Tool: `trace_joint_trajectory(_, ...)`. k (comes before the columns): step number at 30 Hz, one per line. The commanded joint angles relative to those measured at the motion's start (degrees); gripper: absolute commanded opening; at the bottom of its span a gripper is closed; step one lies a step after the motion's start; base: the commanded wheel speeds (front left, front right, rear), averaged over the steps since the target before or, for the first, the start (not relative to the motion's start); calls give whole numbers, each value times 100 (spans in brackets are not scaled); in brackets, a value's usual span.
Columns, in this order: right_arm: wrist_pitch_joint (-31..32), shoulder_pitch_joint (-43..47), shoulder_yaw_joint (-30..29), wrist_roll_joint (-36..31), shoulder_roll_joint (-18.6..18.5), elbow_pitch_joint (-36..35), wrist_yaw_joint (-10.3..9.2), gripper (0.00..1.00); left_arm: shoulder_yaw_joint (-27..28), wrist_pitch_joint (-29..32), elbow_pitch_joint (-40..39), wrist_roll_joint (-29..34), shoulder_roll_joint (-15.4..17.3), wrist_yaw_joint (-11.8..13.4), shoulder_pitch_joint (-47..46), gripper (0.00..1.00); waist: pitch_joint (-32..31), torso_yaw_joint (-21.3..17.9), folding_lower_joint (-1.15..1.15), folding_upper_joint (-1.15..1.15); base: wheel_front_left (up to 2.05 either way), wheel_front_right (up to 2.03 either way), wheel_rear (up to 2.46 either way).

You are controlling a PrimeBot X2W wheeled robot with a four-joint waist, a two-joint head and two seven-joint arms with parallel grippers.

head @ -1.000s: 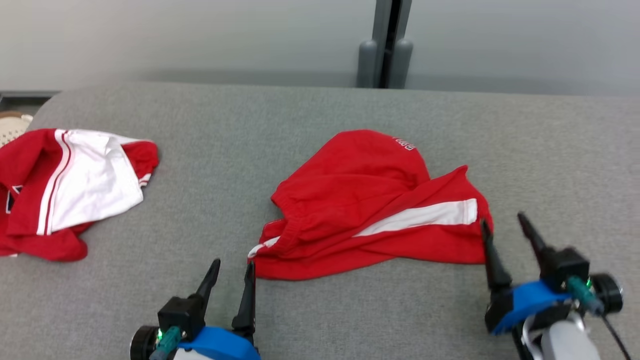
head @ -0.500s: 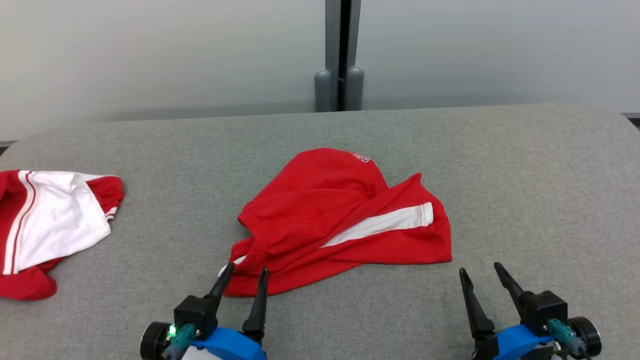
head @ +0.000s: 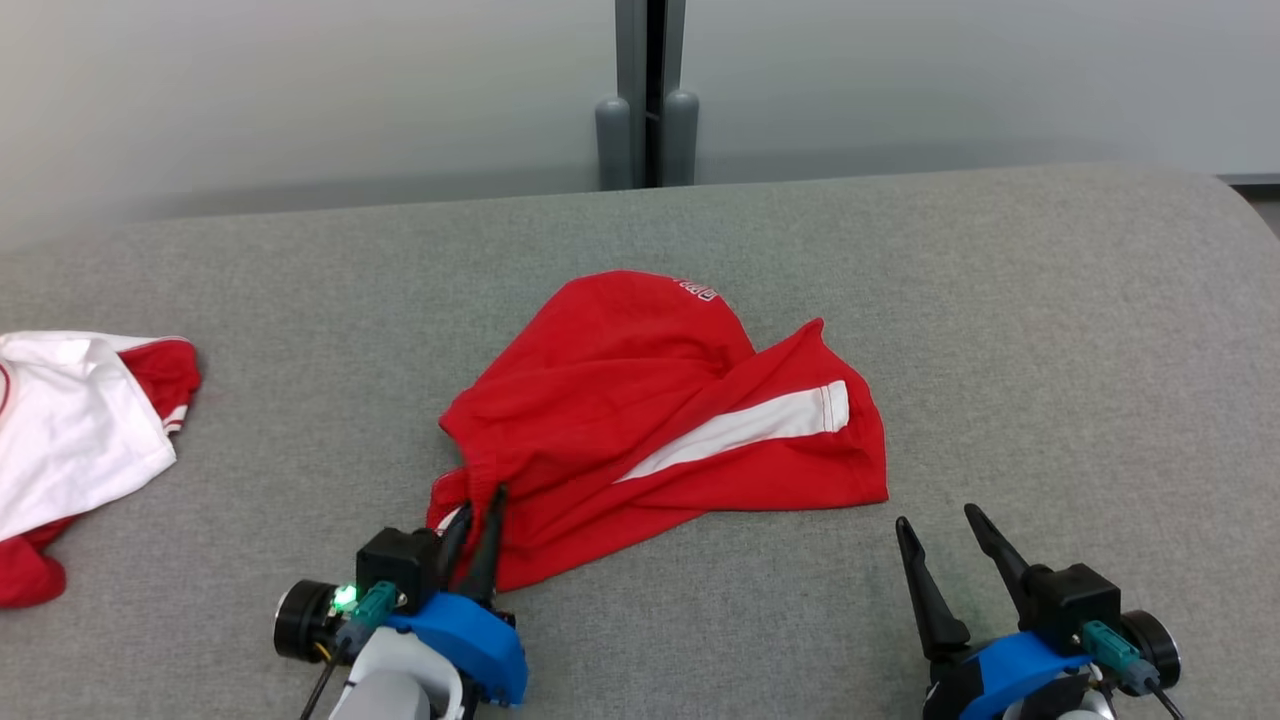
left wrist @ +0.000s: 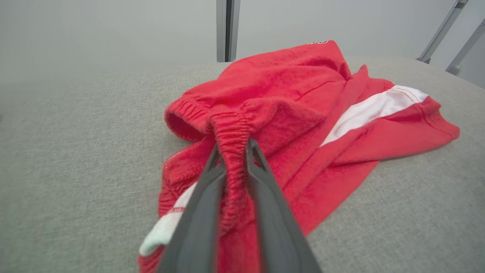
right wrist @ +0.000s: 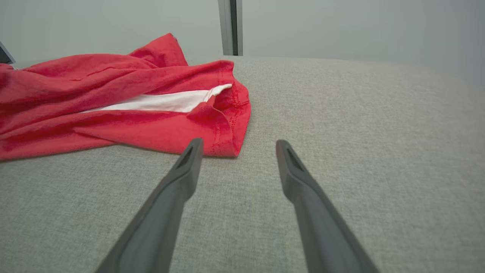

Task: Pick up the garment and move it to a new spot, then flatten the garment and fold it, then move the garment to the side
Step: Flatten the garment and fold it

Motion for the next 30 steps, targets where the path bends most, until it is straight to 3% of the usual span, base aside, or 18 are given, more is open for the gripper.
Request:
trace_joint_trajectory(1, -2, -106, 21, 46, 0, -42, -1, 100, -3, -15, 25, -60, 23, -43, -187, 0, 68, -14, 0, 0, 0, 0, 0)
trace_joint_trajectory(7, -2, -223, 49, 114, 0, -184, -2, 100, 517, -15, -91, -93, 72, 119, -615, 0, 331, -98, 0, 0, 0, 0, 0)
trace_joint_trajectory(15, -2, -326, 169, 224, -1, -289, -2, 100, 984, -15, 656, 25, 186, 569, -1143, 0, 491, -285, 0, 0, 0, 0, 0)
trace_joint_trajectory(16, -3, -334, 180, 248, -1, -286, -2, 100, 1036, -15, 756, 13, 183, 629, -1169, 4, 492, -299, 0, 0, 0, 0, 0)
trace_joint_trajectory(17, -3, -335, 194, 259, -1, -278, -2, 100, 1098, -15, 869, 1, 179, 691, -1185, 26, 487, -312, 0, 0, 0, 0, 0)
trace_joint_trajectory(19, -2, -316, 205, 292, -1, -256, -2, 100, 1229, -15, 1017, -65, 169, 801, -1218, 42, 454, -331, 0, 0, 0, 0, 0)
trace_joint_trajectory(20, -2, -299, 196, 309, -1, -246, -2, 100, 1301, -16, 1035, -79, 155, 835, -1214, 81, 430, -335, 0, 0, 0, 0, 0)
trace_joint_trajectory(21, -2, -277, 179, 317, -1, -239, -2, 100, 1379, -15, 1044, -125, 135, 871, -1181, 100, 399, -333, 0, 0, 0, 0, 0)
trace_joint_trajectory(30, -3, -84, 50, 351, 0, -377, -2, 100, 1826, -15, 70, 32, 46, 926, -365, 100, -3, -261, 0, 0, 0, 0, 0)
